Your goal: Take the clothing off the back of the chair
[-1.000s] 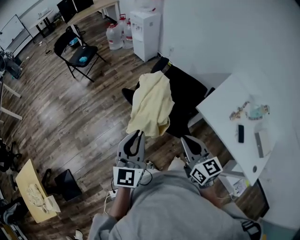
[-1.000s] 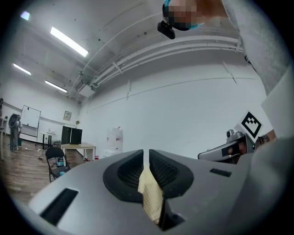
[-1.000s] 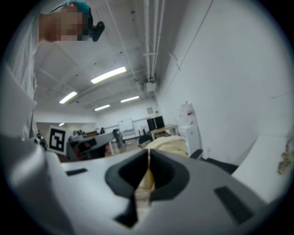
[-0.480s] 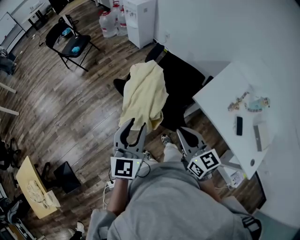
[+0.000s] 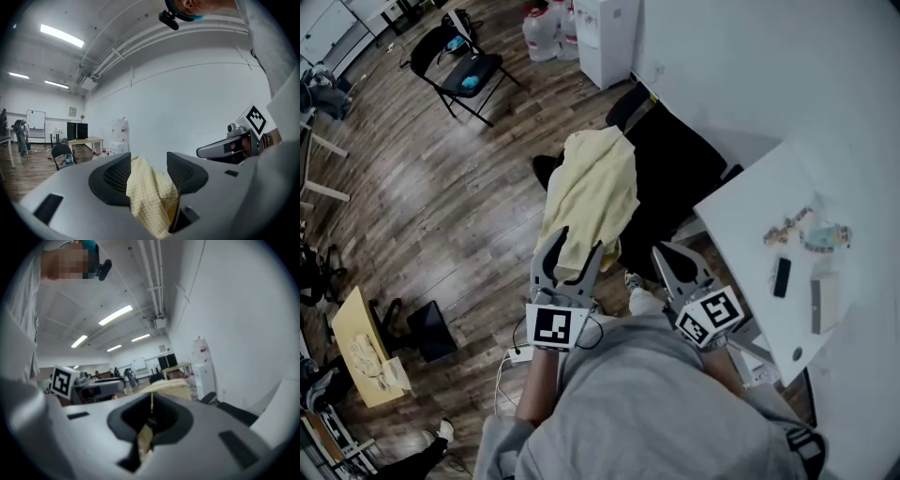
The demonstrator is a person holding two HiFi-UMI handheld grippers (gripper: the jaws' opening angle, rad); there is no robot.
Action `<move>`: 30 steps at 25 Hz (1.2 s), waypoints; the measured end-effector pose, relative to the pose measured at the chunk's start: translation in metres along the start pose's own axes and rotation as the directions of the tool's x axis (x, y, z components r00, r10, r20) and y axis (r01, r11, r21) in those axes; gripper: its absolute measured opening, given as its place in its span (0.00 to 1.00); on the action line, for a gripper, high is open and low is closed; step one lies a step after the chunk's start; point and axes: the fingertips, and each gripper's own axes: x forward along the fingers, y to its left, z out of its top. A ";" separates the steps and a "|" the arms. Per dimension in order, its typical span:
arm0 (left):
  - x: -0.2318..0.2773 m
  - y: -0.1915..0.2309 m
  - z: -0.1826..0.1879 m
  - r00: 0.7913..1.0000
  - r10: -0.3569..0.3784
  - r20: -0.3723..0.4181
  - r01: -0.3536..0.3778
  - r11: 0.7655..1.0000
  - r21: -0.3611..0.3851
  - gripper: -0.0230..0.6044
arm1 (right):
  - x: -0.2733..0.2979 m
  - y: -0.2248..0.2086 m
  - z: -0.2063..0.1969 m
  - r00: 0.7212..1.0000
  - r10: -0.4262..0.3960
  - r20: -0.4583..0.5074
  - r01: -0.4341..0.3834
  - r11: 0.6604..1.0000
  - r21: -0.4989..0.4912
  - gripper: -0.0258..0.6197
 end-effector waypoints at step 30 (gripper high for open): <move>0.067 0.013 -0.066 0.909 0.295 -0.295 -0.298 0.954 0.035 0.52 | 0.050 -0.076 0.009 0.942 0.321 -0.101 -0.323 0.946 -0.008 0.09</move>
